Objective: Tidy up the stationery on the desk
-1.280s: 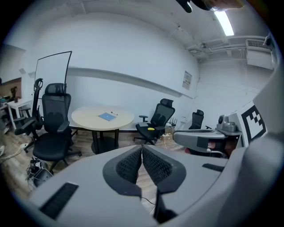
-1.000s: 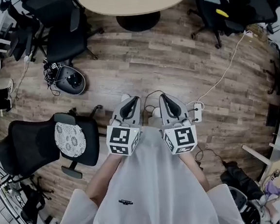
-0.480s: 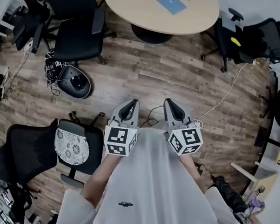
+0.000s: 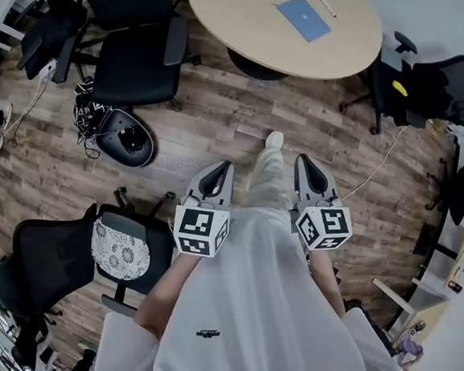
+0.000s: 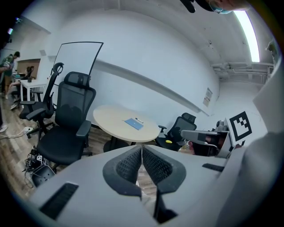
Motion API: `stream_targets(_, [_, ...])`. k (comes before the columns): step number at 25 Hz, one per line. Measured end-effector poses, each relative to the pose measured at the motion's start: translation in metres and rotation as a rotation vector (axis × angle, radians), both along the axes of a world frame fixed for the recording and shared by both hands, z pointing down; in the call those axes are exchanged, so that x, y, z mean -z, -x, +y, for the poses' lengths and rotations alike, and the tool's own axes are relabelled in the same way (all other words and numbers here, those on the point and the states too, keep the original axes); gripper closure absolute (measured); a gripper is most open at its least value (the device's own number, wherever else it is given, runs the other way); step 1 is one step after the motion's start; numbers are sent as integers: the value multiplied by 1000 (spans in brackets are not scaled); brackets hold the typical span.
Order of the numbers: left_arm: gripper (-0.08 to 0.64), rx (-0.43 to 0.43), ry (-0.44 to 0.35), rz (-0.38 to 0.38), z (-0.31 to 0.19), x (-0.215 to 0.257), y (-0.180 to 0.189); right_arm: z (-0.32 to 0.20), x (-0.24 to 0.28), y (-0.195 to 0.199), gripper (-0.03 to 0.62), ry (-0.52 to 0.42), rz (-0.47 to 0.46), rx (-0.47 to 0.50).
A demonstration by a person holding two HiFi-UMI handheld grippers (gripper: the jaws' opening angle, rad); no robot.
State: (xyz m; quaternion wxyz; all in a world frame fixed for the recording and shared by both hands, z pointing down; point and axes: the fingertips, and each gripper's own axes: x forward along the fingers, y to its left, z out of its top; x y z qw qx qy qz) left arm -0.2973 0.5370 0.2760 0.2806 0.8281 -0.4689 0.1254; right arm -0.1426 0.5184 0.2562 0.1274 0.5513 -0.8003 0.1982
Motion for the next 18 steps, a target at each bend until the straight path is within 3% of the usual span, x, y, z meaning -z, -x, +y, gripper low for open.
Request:
stream_targets(3, [535, 4, 15, -10, -36, -6, -20, -35, -9, -27, 557, 24, -23, -23])
stream_targets(8, [534, 44, 27, -24, -123, -25, -63, -114, -32, -122, 557, 38, -21, -129])
stream_targets(18, [534, 73, 61, -124, -317, -18, -214, -299, -45, -269, 557, 94, -85, -61])
